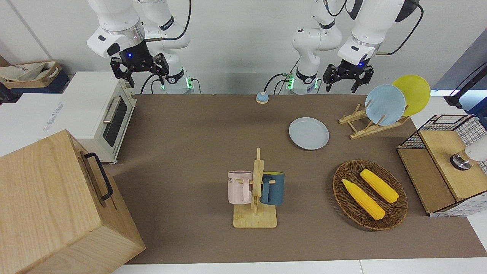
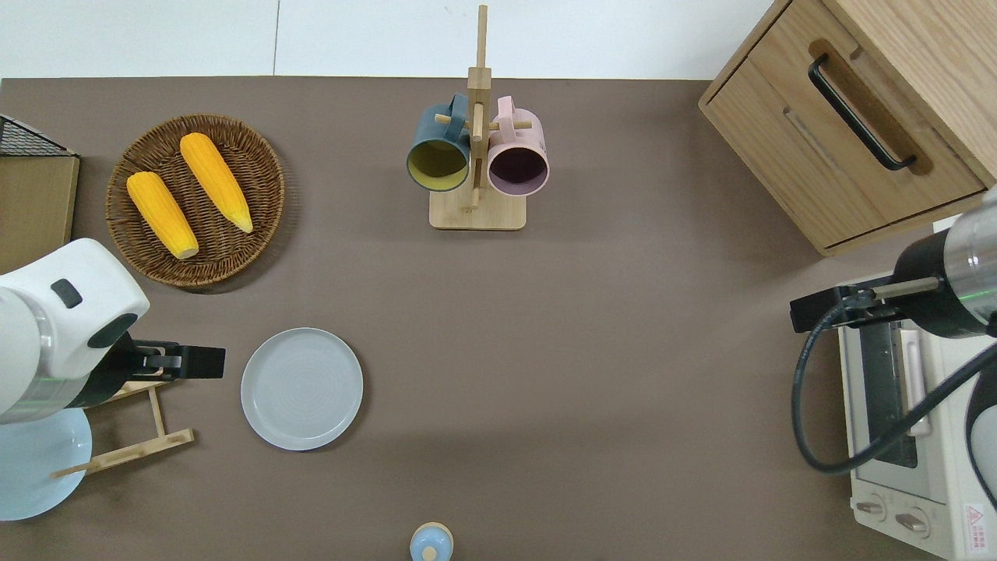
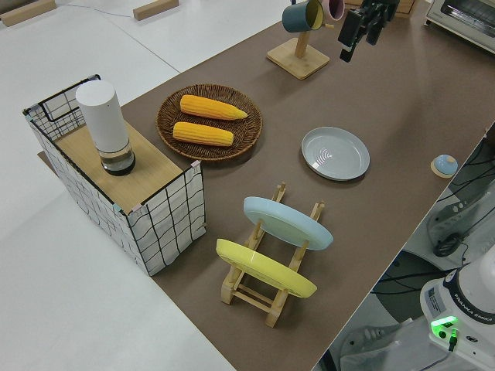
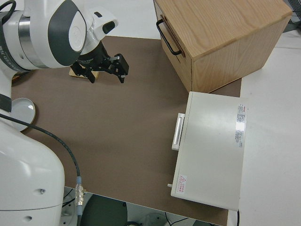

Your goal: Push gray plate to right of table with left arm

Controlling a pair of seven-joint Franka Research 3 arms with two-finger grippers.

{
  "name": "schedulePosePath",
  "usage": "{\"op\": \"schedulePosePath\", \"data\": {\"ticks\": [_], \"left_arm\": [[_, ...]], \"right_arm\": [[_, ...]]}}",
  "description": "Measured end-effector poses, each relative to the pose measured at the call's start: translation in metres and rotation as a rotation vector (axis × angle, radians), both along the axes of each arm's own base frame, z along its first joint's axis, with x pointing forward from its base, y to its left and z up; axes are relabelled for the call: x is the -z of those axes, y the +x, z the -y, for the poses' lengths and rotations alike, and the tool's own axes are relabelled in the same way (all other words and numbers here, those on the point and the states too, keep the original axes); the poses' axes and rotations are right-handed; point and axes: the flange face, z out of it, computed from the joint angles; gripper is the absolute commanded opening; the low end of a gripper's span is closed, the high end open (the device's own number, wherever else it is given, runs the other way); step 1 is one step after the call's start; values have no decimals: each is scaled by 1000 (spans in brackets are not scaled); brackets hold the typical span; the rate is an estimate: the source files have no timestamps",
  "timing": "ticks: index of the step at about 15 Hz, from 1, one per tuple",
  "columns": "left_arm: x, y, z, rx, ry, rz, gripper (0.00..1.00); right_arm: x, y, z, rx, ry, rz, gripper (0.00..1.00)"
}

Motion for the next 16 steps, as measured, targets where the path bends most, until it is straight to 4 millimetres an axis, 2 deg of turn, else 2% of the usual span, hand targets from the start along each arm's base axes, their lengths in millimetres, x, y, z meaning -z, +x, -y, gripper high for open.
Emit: {"op": "schedulePosePath", "data": {"ticks": [7,16], "left_arm": [[0,0,0,0,0,0,993],[5,3,-9,-18,-3,-8,993]], "right_arm": [[0,0,0,0,0,0,983],[0,0,0,0,0,0,983]]}}
